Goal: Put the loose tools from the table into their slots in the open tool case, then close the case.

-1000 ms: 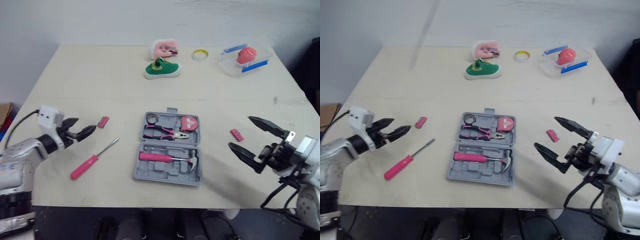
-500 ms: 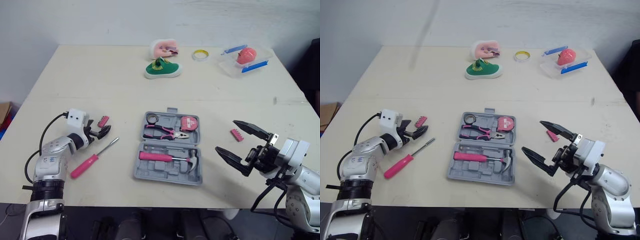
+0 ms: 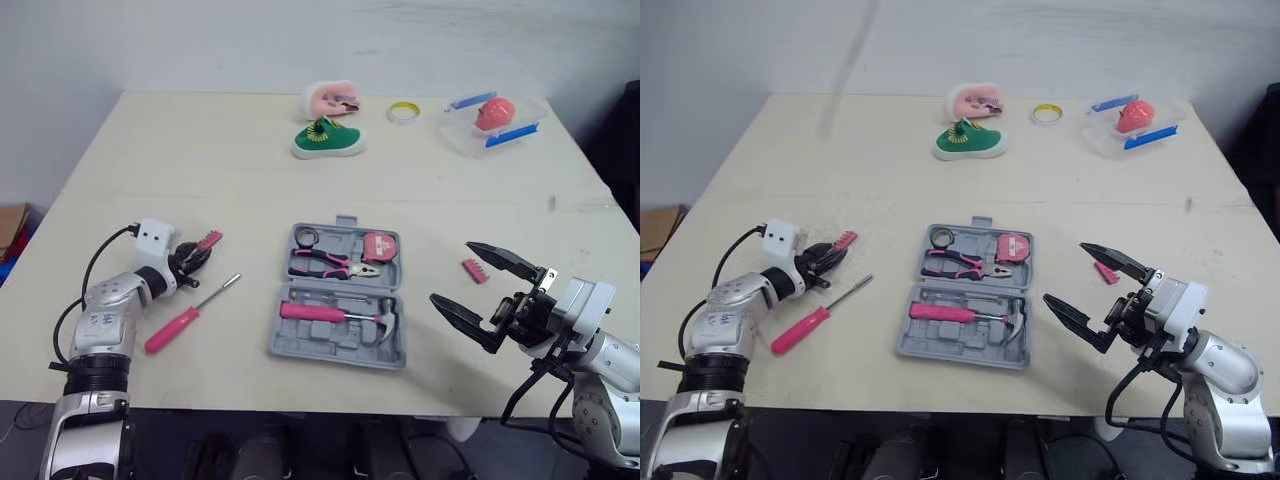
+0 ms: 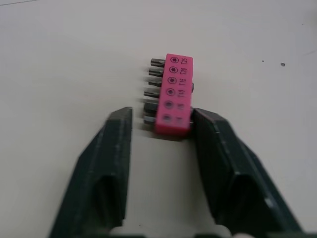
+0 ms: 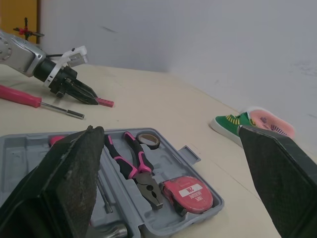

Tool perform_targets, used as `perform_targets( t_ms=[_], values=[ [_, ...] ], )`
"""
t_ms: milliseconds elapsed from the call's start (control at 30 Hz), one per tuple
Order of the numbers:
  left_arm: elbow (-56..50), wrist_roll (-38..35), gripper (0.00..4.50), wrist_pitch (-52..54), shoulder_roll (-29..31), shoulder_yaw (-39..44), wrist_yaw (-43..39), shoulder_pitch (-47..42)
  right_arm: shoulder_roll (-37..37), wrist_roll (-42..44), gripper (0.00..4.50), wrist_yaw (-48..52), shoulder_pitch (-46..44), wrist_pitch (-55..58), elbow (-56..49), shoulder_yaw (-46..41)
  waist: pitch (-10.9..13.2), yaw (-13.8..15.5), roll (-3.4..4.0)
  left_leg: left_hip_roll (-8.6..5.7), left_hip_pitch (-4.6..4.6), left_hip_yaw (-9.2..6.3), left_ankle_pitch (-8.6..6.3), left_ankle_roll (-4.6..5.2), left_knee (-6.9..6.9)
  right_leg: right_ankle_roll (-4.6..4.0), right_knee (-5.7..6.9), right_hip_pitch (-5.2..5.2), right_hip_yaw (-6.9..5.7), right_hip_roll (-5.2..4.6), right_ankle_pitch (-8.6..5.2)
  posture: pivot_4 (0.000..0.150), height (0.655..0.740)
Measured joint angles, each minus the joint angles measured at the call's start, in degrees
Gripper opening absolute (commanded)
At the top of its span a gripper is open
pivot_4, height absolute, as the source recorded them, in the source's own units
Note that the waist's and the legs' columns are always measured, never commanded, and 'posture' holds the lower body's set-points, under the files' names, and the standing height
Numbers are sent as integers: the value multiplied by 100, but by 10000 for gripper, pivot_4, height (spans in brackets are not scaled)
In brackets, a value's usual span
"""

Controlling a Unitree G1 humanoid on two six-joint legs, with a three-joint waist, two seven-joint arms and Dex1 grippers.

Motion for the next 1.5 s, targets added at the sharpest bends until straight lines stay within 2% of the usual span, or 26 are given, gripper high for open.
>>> perform_targets(
  t_ms=[300,433,600,900,967,1000,1033,1133,1167,1300,1500],
  values=[
    [172,-37,4911,-286,30,59,-144,22,-36,1,45000,-1,-1,41,-11,0,-1,57,0,1,1,0,-1,1,-1,0,4,-2,0,0,0,1500,7400],
    [188,-273,4910,-570,387,215,-889,325,-38,2,45000,0,-16,96,-17,8,2,36,-4,4,-15,2,2,-4,-4,-4,2,-21,0,1,-2,1500,7400],
    [82,-348,4910,-604,860,363,-1424,676,-26,-3,45000,14,-20,90,-13,30,2,60,-4,2,-33,3,0,-1,-4,-4,-3,-36,0,0,-2,1500,7400],
    [-273,-530,4910,-771,897,537,-1761,1284,-4,-13,45000,29,103,83,-10,102,1,64,-4,3,-34,2,-7,4,-4,-4,-6,-36,2,-2,-2,1500,7400],
    [-292,-536,15060,-845,895,572,-1806,1362,-5,-12,45000,26,101,104,-18,109,1,62,-4,4,-34,2,-8,4,-5,-5,-5,-37,2,-1,-2,1500,7400],
    [-292,-538,17082,-879,895,588,-1822,1392,-11,-12,45000,17,94,125,-37,115,1,55,-3,4,-34,2,-8,4,-5,-5,-4,-39,3,-2,-2,1500,7400],
    [-294,-553,22827,-962,897,613,-1890,1448,-21,-12,45000,3,68,168,-121,131,1,46,-3,4,-34,3,-7,4,-6,-5,-2,-42,5,-1,-2,1500,7400],
    [-258,-646,34734,-1124,1022,633,-2221,1575,-51,-6,45000,-57,-44,293,-248,160,2,33,-4,5,-35,3,-7,4,-8,-8,3,-47,5,-1,-4,1500,7400],
    [69,-641,34734,-1276,1285,646,-2467,1532,-56,4,45000,-81,-84,368,-318,192,1,35,-4,6,-38,3,-7,4,-8,-14,9,-55,4,-1,-7,1500,7400],
    [759,-613,34734,-1534,1709,730,-2761,1145,-78,9,45000,-109,-118,495,-333,219,1,57,-4,5,-46,4,-11,9,-9,-17,15,-67,4,-2,-8,1500,7400],
    [1588,-275,34734,-2201,1678,217,-3466,424,-130,9,45000,-110,-294,620,-331,227,-1,74,-7,0,-74,3,-1,15,0,-15,18,-84,-3,-6,-7,1500,7400]
  ],
)
